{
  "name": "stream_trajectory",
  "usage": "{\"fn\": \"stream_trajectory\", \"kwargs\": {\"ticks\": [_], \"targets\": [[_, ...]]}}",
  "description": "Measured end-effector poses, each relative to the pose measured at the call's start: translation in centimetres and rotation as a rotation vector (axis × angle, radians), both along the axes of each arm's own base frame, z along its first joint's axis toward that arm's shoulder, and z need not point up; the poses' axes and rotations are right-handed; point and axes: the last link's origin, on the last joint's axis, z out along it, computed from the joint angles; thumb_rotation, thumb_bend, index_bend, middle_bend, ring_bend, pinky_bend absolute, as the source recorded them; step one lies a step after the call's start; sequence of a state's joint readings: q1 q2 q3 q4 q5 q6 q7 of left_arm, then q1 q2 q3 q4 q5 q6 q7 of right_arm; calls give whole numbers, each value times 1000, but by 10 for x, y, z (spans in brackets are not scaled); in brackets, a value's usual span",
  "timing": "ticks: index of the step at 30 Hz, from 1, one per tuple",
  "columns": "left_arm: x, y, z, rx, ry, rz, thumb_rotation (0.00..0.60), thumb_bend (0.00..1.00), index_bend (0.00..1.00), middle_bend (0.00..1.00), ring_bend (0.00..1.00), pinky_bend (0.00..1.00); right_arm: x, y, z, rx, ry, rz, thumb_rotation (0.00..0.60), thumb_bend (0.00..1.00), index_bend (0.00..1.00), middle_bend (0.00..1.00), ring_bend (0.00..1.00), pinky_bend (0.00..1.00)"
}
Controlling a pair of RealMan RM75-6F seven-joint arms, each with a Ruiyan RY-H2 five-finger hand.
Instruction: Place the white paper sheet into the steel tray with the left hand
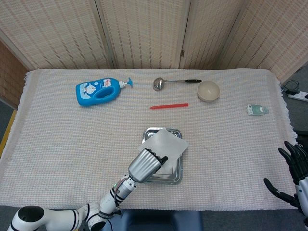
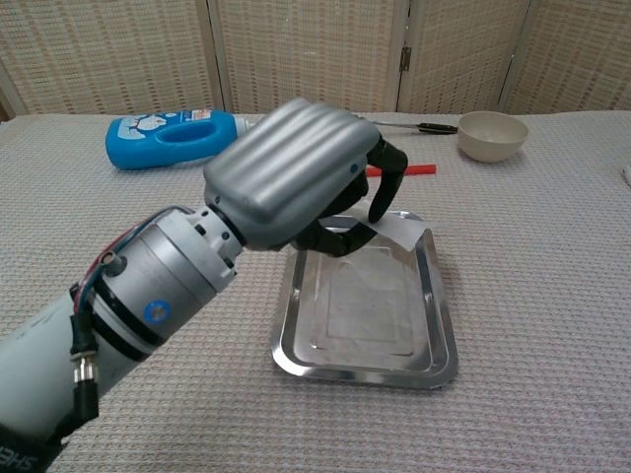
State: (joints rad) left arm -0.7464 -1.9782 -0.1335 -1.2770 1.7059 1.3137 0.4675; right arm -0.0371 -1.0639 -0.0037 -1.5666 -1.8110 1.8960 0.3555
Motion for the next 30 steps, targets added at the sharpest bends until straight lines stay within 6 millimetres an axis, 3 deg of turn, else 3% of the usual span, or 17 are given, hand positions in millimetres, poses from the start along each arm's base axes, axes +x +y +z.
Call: {"fn": "stream_trajectory", "kwargs": {"ticks": [9, 17, 28, 30], "targets": [[-29, -6, -32, -64, 55, 68, 600, 691, 680, 1000, 1000, 1000, -2, 3, 6, -16, -8, 2, 600, 325, 0, 0, 0, 0], [-50, -9, -28, -69, 36, 124, 600, 697, 690, 1000, 1000, 1000, -3, 3, 15, -37, -40, 5, 600, 324, 0, 0, 0, 0], [-52, -31, -46, -135, 76, 146, 600, 709, 690, 1000, 1000, 1000, -12, 19, 51, -137, -166, 31, 600, 325, 0, 0, 0, 0], [-51, -35, -51, -150, 82, 146, 600, 605, 648, 1000, 1000, 1000, -13, 19, 52, -136, -165, 31, 600, 325, 0, 0, 0, 0]]}}
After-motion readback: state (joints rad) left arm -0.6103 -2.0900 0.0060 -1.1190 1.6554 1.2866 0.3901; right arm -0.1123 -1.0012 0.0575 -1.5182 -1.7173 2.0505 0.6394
